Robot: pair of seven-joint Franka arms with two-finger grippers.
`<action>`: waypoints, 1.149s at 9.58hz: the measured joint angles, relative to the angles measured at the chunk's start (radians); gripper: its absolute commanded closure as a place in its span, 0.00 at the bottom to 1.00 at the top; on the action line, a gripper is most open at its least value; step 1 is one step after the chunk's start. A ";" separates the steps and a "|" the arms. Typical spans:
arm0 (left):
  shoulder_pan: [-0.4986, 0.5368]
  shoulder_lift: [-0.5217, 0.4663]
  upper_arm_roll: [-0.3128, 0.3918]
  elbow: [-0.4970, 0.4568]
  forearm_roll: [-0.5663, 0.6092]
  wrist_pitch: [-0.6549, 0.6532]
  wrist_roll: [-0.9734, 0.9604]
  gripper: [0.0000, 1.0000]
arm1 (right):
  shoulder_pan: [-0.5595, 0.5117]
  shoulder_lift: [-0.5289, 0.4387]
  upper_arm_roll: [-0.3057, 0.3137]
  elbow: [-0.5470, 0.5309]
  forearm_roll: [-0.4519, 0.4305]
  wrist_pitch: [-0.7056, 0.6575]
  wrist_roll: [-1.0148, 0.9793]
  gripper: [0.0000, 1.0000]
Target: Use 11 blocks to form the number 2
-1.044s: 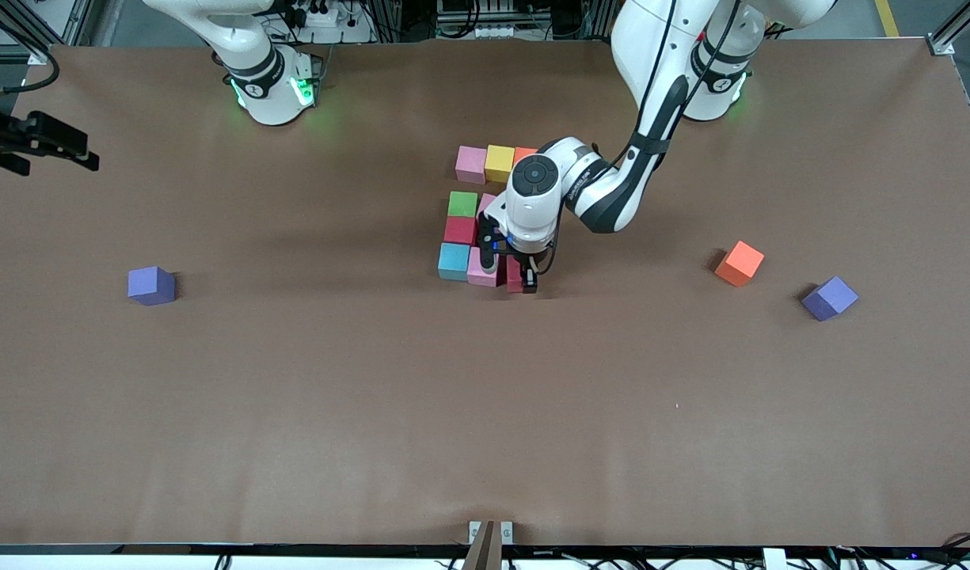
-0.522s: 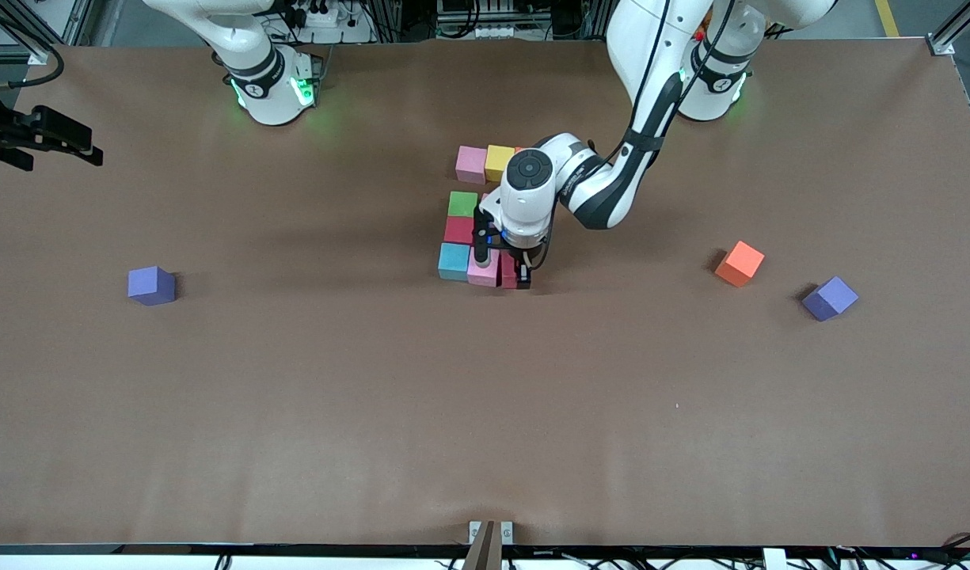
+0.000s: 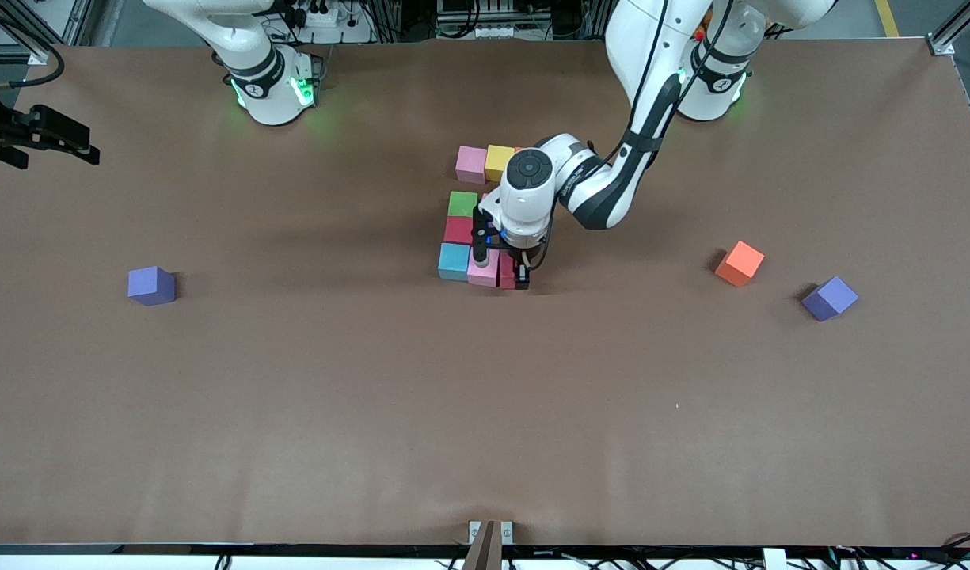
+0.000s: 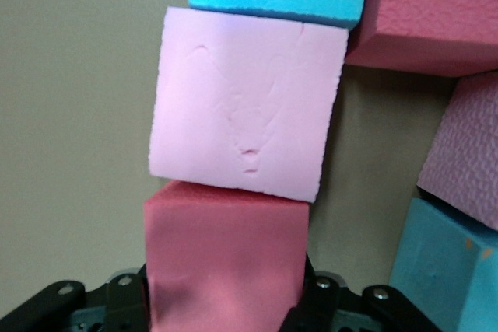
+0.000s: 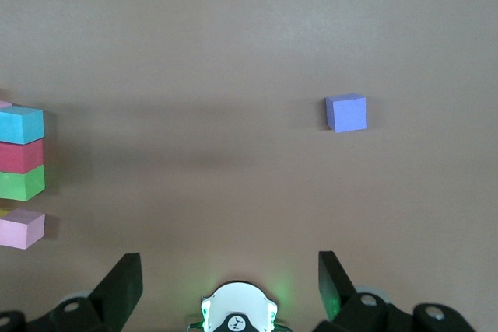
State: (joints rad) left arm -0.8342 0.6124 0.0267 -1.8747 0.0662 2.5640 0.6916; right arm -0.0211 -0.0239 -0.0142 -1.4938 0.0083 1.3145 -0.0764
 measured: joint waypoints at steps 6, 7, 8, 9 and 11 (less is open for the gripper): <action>-0.001 0.011 0.000 0.002 0.000 0.015 -0.010 0.00 | -0.006 0.042 -0.012 0.049 -0.004 0.064 -0.052 0.00; -0.001 0.011 0.000 0.003 0.000 0.017 -0.010 0.00 | -0.006 0.043 -0.011 0.050 -0.004 0.064 -0.053 0.00; -0.001 0.008 0.000 0.004 0.000 0.019 -0.010 0.00 | -0.006 0.043 -0.011 0.051 -0.004 0.064 -0.053 0.00; -0.001 0.002 0.000 0.004 0.000 0.020 -0.010 0.00 | -0.006 0.043 -0.010 0.052 -0.004 0.064 -0.053 0.00; -0.001 -0.012 0.000 0.005 0.000 0.020 -0.010 0.00 | -0.005 0.043 -0.007 0.057 -0.004 0.063 -0.053 0.00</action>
State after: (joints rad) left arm -0.8351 0.6000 0.0269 -1.8699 0.0662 2.5838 0.6819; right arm -0.0257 0.0194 -0.0207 -1.4373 0.0042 1.3779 -0.1292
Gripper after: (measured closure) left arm 0.000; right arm 0.000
